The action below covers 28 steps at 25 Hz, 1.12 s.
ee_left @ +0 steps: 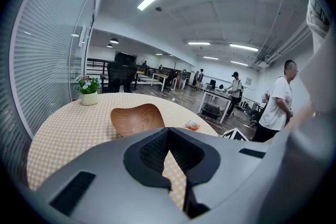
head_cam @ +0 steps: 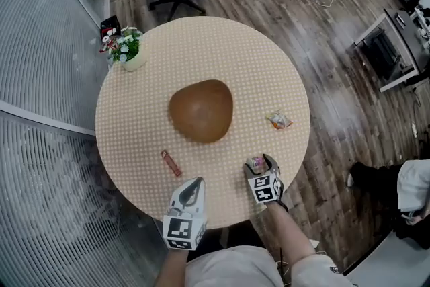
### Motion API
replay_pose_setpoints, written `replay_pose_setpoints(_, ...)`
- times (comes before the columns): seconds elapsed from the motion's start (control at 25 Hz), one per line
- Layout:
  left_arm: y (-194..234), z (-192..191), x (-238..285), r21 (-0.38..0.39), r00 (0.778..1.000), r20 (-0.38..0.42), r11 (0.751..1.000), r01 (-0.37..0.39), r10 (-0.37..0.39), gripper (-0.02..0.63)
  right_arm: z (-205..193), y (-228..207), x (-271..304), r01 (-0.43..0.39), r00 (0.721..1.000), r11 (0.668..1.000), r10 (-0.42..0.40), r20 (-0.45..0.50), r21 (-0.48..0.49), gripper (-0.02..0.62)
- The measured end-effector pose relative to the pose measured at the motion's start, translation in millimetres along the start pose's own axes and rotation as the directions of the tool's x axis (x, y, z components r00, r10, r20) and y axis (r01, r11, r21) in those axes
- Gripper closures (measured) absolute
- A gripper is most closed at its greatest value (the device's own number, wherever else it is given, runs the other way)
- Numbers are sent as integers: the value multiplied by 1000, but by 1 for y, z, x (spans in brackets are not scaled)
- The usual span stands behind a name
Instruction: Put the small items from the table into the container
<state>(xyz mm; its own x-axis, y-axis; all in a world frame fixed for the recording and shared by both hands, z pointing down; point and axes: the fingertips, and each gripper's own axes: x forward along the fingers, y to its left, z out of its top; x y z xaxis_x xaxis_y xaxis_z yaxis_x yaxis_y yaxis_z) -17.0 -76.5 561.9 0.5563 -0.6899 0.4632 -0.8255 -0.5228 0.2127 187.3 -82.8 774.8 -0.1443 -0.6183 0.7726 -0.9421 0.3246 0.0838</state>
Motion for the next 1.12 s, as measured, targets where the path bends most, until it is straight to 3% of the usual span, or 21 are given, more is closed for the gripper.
replay_pose_setpoints(0.24, 4, 5, 2, 3, 1000, 10, 1000, -4, 4, 600, 10, -3, 2, -50, 999, 999, 50, 7, 16, 293)
replay_pose_setpoints(0.4, 7, 5, 2, -6, 1000, 14, 1000, -7, 7, 600, 16, -1, 2, -61, 998, 998, 61, 2, 3, 341)
replay_pose_setpoints(0.52, 5, 4, 2, -11, 1000, 15, 1000, -1, 1, 600, 18, 5, 1, -100, 995, 993, 100, -4, -60, 341)
replay_pose_setpoints(0.6, 2, 4, 2, -9, 1000, 15, 1000, 2, -1, 600, 15, 12, 1, -149, 989, 974, 148, -22, -167, 341)
replay_pose_setpoints(0.68, 2, 4, 1, -10, 1000, 15, 1000, 0, 0, 600, 3, 18, 0, -216, 976, 934, 201, -82, -283, 337)
replay_pose_setpoints(0.8, 4, 4, 0, -17, 1000, 14, 1000, -9, 9, 601, -7, 22, 1, -302, 952, 878, 259, -161, -371, 322)
replay_pose_setpoints(0.96, 5, 3, 1, -18, 1000, 17, 1000, -20, 20, 600, -2, 23, 7, -353, 935, 859, 308, -176, -371, 317)
replay_pose_setpoints(1.12, 7, 2, 0, -24, 999, 18, 999, -28, 28, 600, 7, 20, 13, -348, 936, 892, 316, -152, -288, 327)
